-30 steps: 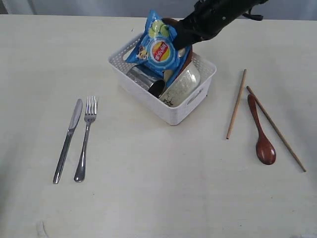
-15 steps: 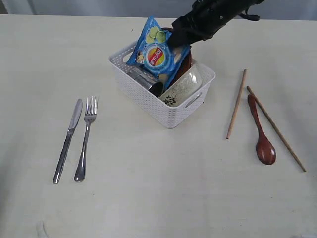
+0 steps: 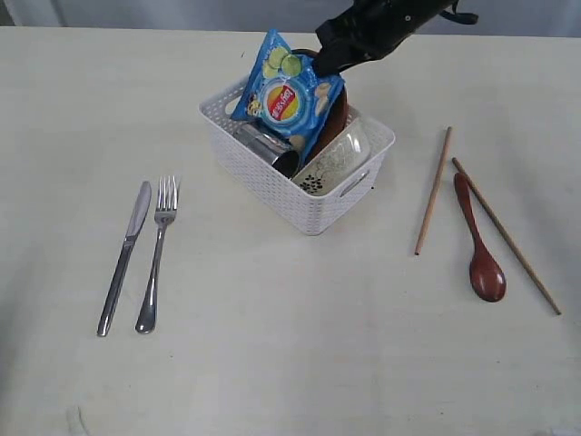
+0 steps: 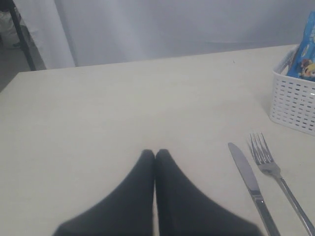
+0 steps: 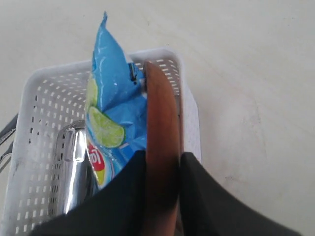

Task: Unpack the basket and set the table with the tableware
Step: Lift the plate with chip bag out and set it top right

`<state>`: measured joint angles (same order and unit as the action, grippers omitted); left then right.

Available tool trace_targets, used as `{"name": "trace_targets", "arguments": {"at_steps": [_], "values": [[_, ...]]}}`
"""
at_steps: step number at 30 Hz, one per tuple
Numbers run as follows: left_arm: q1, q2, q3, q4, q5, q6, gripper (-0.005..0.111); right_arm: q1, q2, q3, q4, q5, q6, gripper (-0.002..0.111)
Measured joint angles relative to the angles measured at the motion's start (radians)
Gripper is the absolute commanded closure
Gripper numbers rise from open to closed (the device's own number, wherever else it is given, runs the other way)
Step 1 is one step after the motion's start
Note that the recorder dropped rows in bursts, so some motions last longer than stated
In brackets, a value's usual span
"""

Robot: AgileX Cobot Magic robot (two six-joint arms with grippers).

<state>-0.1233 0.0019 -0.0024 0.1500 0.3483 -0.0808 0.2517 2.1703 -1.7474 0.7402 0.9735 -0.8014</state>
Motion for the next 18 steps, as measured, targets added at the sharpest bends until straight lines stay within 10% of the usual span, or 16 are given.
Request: {"name": "trace_targets", "arguments": {"at_steps": [18], "values": [[0.000,0.000,0.000,0.000,0.000,0.000,0.107,-0.135,-0.097,-0.075,0.176,0.080,0.028,0.109]]}}
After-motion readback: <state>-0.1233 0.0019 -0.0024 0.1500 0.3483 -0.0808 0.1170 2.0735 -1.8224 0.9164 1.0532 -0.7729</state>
